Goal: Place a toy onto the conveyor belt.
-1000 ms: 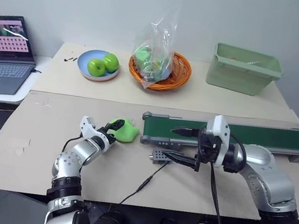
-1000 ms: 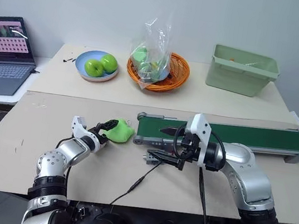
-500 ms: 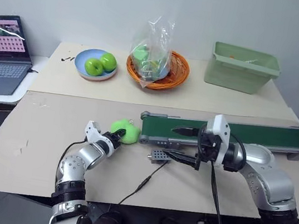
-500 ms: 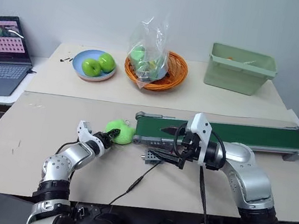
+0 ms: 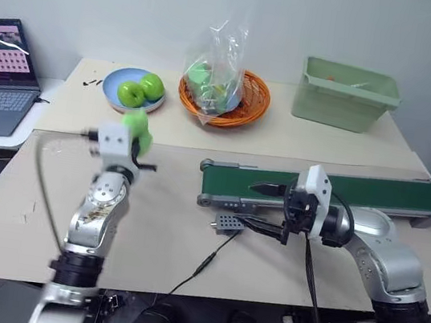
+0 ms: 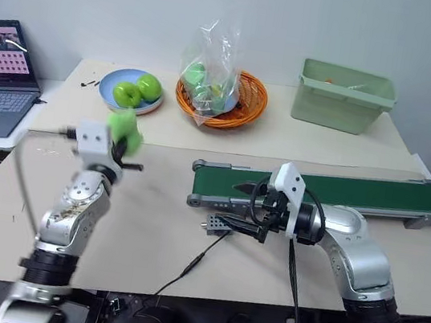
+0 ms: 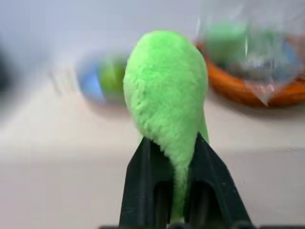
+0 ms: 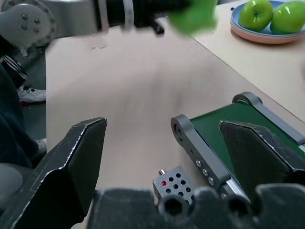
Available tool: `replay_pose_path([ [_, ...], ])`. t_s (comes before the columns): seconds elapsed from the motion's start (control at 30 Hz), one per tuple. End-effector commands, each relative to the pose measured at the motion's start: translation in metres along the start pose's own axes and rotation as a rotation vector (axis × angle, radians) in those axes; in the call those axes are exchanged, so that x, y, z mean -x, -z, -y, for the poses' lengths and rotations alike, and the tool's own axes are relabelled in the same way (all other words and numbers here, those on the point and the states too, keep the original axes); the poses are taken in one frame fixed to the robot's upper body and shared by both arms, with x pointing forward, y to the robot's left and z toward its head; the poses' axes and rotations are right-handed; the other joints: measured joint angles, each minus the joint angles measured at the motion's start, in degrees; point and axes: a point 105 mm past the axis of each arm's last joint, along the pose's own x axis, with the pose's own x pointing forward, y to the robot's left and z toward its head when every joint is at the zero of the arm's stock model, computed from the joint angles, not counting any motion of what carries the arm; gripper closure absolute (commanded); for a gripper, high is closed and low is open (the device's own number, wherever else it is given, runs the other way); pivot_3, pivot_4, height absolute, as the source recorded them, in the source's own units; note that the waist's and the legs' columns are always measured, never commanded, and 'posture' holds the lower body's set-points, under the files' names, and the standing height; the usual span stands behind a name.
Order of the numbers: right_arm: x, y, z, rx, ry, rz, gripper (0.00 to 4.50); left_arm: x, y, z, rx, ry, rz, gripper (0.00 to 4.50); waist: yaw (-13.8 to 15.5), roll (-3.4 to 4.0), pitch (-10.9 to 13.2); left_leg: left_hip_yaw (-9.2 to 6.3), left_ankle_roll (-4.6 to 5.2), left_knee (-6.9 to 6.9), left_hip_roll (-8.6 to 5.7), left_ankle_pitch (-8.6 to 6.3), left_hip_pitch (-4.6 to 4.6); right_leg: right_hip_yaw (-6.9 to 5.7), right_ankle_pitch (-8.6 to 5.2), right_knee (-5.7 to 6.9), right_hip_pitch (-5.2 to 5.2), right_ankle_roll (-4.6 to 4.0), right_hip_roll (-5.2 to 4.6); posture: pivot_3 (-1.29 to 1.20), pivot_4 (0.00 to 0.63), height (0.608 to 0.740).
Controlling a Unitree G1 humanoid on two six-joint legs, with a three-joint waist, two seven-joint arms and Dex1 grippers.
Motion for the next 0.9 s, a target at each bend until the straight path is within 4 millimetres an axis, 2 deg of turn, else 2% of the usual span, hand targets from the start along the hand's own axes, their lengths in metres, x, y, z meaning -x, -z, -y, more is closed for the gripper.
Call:
replay_pose_path([
  [0.03, 0.000, -0.013, 0.001, 0.046, 0.008, 0.043, 0.00, 0.021, -0.039, 0.072, -0.442, 0.226, 0.375, 4.46, 0.51, 0.09, -0.05, 0.01, 0.04, 0.00, 0.01, -0.02, 0.00, 0.00, 0.00, -0.02, 0.01, 0.01, -0.03, 0.00, 0.150, 0.740],
  [0.1, 0.000, -0.013, 0.001, 0.045, 0.010, 0.046, 0.00, 0.033, -0.043, 0.090, -0.569, 0.273, 0.504, 4.46, 0.30, 0.14, -0.08, 0.03, 0.15, -0.01, 0.00, -0.09, 0.00, 0.02, 0.03, -0.21, 0.07, 0.07, -0.04, 0.00, 0.150, 0.740],
  [0.17, 0.000, -0.014, 0.002, 0.049, 0.012, 0.049, 0.00, 0.049, -0.033, 0.118, -0.651, 0.382, 0.600, 4.46, -0.10, 0.12, -0.07, -0.10, 0.21, -0.02, 0.02, -0.12, -0.13, 0.04, 0.04, -0.21, -0.17, 0.08, -0.04, 0.00, 0.150, 0.740],
  [0.23, 0.001, -0.015, 0.003, 0.053, 0.015, 0.053, 0.00, 0.057, -0.021, 0.133, -0.684, 0.456, 0.632, 4.46, -0.73, 0.11, -0.06, -0.03, 0.10, -0.09, 0.01, -0.06, -0.21, 0.10, 0.06, -0.04, -0.48, 0.05, -0.02, 0.00, 0.150, 0.740],
  [0.4, 0.004, -0.020, 0.003, 0.054, 0.027, 0.074, 0.00, 0.056, 0.002, 0.153, -0.757, 0.568, 0.655, 4.46, -1.00, 0.10, -0.05, -0.02, 0.12, -0.14, 0.07, -0.09, -0.23, 0.06, 0.06, 0.08, -0.57, 0.04, -0.03, 0.00, 0.150, 0.740],
  [0.57, 0.006, -0.022, 0.004, 0.054, 0.037, 0.080, 0.00, 0.048, 0.014, 0.159, -0.791, 0.594, 0.636, 4.46, -1.14, 0.10, -0.05, -0.01, 0.14, 0.05, 0.08, -0.08, -0.14, 0.06, -0.11, 0.12, -0.38, 0.39, -0.05, 0.00, 0.150, 0.740],
  [0.9, 0.004, -0.020, 0.003, 0.052, 0.033, 0.077, 0.00, 0.026, 0.032, 0.145, -0.817, 0.528, 0.481, 4.46, -1.22, 0.13, -0.07, -0.02, 0.12, 0.10, 0.07, -0.02, 0.01, 0.06, -0.11, 0.20, -0.23, 0.48, -0.06, 0.00, 0.150, 0.740],
])
